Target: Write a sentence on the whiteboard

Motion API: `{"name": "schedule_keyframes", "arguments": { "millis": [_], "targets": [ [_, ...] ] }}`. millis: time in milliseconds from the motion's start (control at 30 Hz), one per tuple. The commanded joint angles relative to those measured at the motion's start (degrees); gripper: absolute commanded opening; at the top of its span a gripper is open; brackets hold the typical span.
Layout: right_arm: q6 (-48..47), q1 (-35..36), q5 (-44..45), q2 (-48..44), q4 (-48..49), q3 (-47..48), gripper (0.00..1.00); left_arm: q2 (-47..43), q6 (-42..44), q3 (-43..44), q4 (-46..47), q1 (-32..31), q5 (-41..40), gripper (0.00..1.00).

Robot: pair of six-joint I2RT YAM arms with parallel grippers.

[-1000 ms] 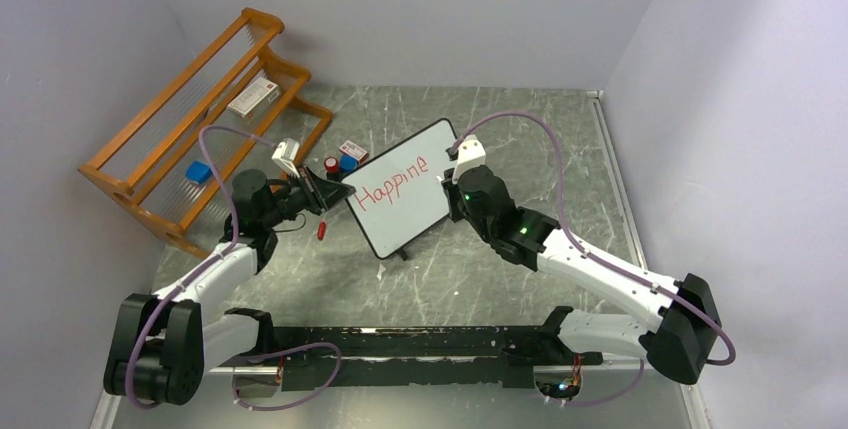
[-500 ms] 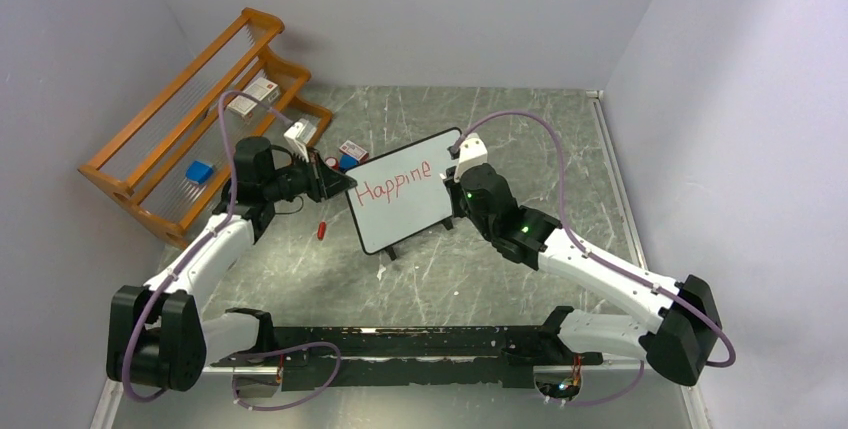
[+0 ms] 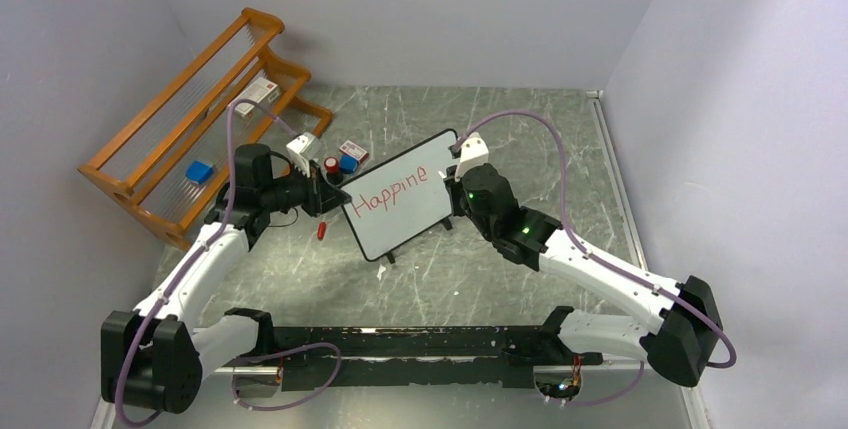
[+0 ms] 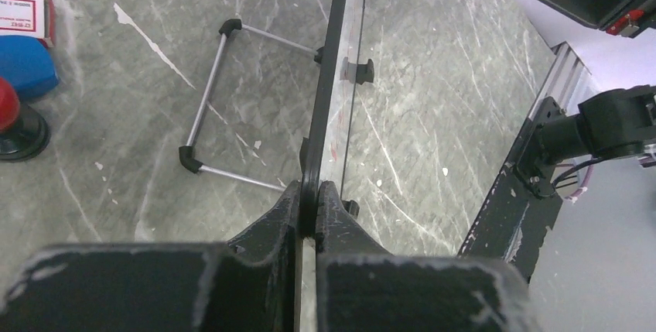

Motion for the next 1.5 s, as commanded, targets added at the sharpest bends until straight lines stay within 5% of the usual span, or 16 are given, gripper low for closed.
{"name": "schedule_keyframes", "arguments": {
  "millis": [0, 1467],
  "targets": [
    [-0.4, -0.4, -0.6, -0.1, 1.7, -0.6, 0.0, -1.4, 6.3, -1.6, -6.1, -0.1, -8.3, 0.05],
    [-3.0, -0.5, 2.7, 8.9, 10.1, 1.7, 0.0, 3.4, 11.9, 2.9, -11.9, -0.1, -5.6, 0.05]
  ]
}}
